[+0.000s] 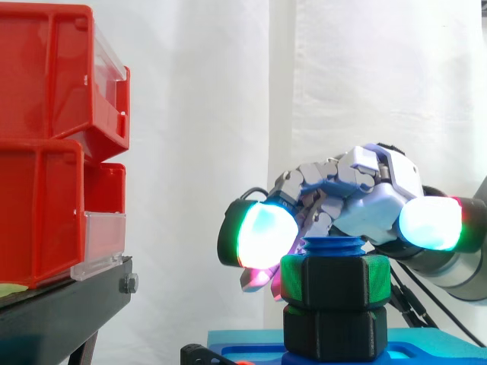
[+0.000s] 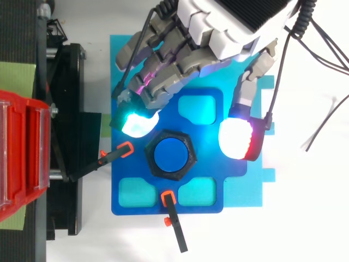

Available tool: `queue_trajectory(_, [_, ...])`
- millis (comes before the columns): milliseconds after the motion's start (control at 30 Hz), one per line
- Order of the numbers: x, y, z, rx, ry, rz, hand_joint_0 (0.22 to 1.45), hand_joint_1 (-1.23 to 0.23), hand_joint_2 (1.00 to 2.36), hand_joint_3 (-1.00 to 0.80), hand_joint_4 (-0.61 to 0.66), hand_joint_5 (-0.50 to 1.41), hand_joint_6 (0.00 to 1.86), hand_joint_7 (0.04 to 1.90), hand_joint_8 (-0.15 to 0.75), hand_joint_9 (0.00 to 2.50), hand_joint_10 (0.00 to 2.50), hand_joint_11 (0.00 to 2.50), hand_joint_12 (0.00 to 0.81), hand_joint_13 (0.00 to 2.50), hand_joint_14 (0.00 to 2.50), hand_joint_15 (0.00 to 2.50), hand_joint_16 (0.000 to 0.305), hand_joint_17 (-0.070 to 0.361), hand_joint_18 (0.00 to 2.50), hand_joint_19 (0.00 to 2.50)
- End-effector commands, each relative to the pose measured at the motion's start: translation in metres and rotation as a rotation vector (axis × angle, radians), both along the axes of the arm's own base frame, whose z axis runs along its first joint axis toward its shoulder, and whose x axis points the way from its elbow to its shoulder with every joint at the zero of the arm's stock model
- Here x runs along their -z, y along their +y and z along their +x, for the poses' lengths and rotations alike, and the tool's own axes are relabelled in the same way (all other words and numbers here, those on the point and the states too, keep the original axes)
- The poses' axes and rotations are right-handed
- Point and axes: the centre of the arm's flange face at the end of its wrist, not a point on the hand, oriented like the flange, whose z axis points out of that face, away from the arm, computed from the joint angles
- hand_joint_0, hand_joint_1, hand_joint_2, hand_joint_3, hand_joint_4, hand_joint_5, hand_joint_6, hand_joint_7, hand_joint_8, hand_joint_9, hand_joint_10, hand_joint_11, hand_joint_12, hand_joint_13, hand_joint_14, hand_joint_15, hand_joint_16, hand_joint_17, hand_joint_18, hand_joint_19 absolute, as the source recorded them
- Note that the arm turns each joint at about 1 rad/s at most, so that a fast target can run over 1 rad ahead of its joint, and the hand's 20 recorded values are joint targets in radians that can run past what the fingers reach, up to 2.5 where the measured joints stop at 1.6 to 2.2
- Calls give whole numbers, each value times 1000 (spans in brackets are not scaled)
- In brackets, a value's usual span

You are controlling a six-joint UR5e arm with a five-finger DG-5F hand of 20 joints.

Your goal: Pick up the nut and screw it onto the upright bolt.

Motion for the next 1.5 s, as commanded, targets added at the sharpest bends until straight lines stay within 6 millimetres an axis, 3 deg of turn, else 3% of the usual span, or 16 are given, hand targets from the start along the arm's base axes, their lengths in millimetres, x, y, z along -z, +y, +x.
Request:
queue_trajectory(0, [10, 2, -2, 20, 22, 20, 476, -378, 1000, -500, 274, -118, 501, 616, 315, 942, 0, 0, 393, 737, 0, 0, 66, 148, 531, 0])
queue_trajectory(533, [12, 5, -3, 19, 33, 24, 475, -407, 1000, -500, 320, -80, 504, 949, 338, 933, 0, 0, 397, 727, 0, 0, 66, 147, 522, 0])
queue_trajectory(1200, [12, 9, -2, 9, 34, 27, 482, -427, 1000, -500, 353, -51, 505, 1012, 349, 982, 0, 0, 393, 762, 0, 0, 64, 144, 544, 0])
queue_trajectory(1467, [14, 9, -2, 9, 40, 28, 485, -424, 1000, -500, 334, -15, 506, 1176, 348, 1018, 0, 0, 392, 766, 0, 0, 64, 143, 554, 0])
